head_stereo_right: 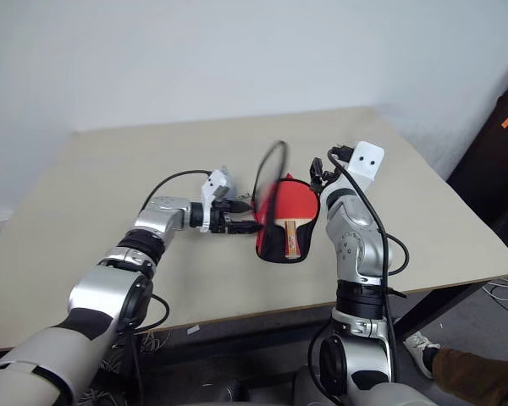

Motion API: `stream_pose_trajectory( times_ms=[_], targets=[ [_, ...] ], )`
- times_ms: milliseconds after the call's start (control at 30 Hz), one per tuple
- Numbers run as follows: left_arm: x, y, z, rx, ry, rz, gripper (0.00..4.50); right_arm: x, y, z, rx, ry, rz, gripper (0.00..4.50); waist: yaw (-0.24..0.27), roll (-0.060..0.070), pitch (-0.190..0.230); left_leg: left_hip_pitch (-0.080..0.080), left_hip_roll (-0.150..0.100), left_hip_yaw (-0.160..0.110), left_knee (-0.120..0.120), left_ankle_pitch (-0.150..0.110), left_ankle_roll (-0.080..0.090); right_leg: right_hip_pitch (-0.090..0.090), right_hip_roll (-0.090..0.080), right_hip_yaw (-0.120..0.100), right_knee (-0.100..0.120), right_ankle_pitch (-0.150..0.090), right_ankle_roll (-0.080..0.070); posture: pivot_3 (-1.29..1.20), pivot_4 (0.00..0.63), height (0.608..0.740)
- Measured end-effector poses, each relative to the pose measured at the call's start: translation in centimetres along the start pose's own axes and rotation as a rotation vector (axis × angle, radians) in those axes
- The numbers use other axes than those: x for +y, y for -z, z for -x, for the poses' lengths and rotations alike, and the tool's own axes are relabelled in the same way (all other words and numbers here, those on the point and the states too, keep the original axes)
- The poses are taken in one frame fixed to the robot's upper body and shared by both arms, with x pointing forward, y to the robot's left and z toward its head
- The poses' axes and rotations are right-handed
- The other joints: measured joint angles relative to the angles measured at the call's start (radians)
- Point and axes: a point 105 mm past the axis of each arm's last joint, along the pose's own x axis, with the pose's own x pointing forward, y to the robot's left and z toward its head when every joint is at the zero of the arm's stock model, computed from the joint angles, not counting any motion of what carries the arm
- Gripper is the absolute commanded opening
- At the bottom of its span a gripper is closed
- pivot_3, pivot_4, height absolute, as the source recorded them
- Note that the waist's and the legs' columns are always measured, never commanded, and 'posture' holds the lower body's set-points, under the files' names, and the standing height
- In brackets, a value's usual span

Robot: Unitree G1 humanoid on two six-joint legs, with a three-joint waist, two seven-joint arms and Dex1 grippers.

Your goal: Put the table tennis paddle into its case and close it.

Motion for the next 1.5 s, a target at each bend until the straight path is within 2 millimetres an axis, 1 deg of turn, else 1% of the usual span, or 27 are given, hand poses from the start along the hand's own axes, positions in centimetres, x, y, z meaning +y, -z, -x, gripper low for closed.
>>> stream_pose_trajectory(
  times_ms=[67,133,333,433,567,767,833,967,1067,1167,1267,1367,1500],
  targets=[
    [-0.2,-0.1,-0.4,-0.007,0.007,0.026,4.47,-0.4,-0.2,0.0,-0.009,0.020,-0.011,3.77,0.000,0.000,0.000,0.000,0.000,0.000,0.000,0.000,0.000,0.000,0.000,0.000,0.000,0.000,0.000,0.00,0.000,0.740],
    [0.0,0.0,-0.4,-0.014,-0.013,0.052,4.47,-0.8,-0.3,0.0,-0.017,0.042,-0.017,3.77,-0.002,0.000,0.000,0.000,0.000,0.000,0.000,0.000,0.000,0.000,0.000,0.000,0.001,0.000,0.000,0.00,0.000,0.740],
    [0.8,0.2,0.1,-0.048,-0.080,0.216,4.47,-1.7,0.5,0.3,0.002,0.078,-0.021,3.77,-0.003,0.000,0.000,0.000,0.000,0.000,0.001,0.000,0.001,0.000,0.000,0.000,0.001,0.000,0.000,0.00,0.000,0.740],
    [1.1,0.4,0.6,-0.038,-0.106,0.307,4.47,-1.9,0.7,0.4,0.006,0.089,-0.023,3.77,-0.003,0.000,0.000,0.000,0.000,0.000,0.001,0.000,0.000,0.000,0.000,0.000,0.002,0.000,0.000,0.00,0.000,0.740],
    [1.3,1.4,1.0,0.012,-0.158,0.462,4.47,-1.8,0.7,0.4,0.006,0.088,-0.025,3.77,-0.004,0.000,0.000,0.001,0.000,0.000,0.001,0.000,0.000,0.000,0.000,0.000,0.002,0.000,0.000,0.00,0.000,0.740],
    [1.4,2.6,1.5,0.059,-0.215,0.572,4.47,-1.6,0.8,0.3,0.003,0.084,-0.025,3.77,-0.004,0.000,0.000,0.001,0.000,0.000,0.001,0.000,0.000,0.000,0.000,0.000,0.002,0.000,0.000,0.00,0.000,0.740],
    [1.2,2.9,1.2,0.057,-0.212,0.606,4.47,-1.7,0.8,0.3,0.003,0.086,-0.025,3.77,-0.003,0.000,0.000,0.001,0.000,0.000,0.001,0.000,0.000,0.000,0.000,0.000,0.002,0.000,0.000,0.00,0.000,0.740],
    [0.1,2.5,-0.7,0.054,-0.178,0.639,4.47,-1.6,1.1,0.2,0.013,0.082,-0.028,3.77,0.003,0.000,0.000,0.001,-0.001,-0.001,0.002,0.000,0.000,0.001,0.000,0.000,0.002,0.000,0.000,0.00,0.000,0.740],
    [-1.1,2.3,-2.0,0.070,-0.127,0.667,4.47,-1.6,1.4,0.1,0.021,0.084,-0.029,3.77,0.002,0.000,0.000,0.001,-0.001,-0.001,0.002,0.000,0.000,0.001,0.000,0.000,0.002,0.001,0.000,0.00,0.000,0.740],
    [-2.4,2.2,-2.8,0.115,-0.069,0.653,4.47,-1.7,1.4,0.1,0.021,0.087,-0.029,3.77,0.001,0.000,0.000,0.001,-0.001,-0.001,0.002,0.000,0.000,0.001,0.000,0.000,0.002,0.001,0.000,0.00,0.000,0.740],
    [-3.1,2.2,-3.5,0.136,-0.043,0.654,4.47,-1.6,1.4,0.1,0.022,0.084,-0.031,3.77,0.002,0.000,0.000,0.001,-0.001,-0.001,0.002,0.000,0.000,0.002,0.000,0.000,0.001,0.001,0.000,0.00,0.000,0.740],
    [-3.2,2.2,-3.6,0.132,-0.044,0.679,4.47,-1.3,1.6,0.1,0.039,0.061,-0.021,3.77,0.002,0.000,0.000,0.001,-0.001,-0.001,0.002,0.000,0.000,0.002,0.000,0.000,0.001,0.001,0.000,0.00,0.000,0.740],
    [-3.5,2.1,-3.7,0.118,-0.022,0.733,4.47,-0.6,2.6,0.5,0.110,-0.037,0.072,3.77,0.002,0.000,0.000,0.001,-0.001,-0.001,0.002,0.000,0.000,0.002,0.000,0.000,0.001,0.000,0.000,0.00,0.000,0.740]
  ],
)
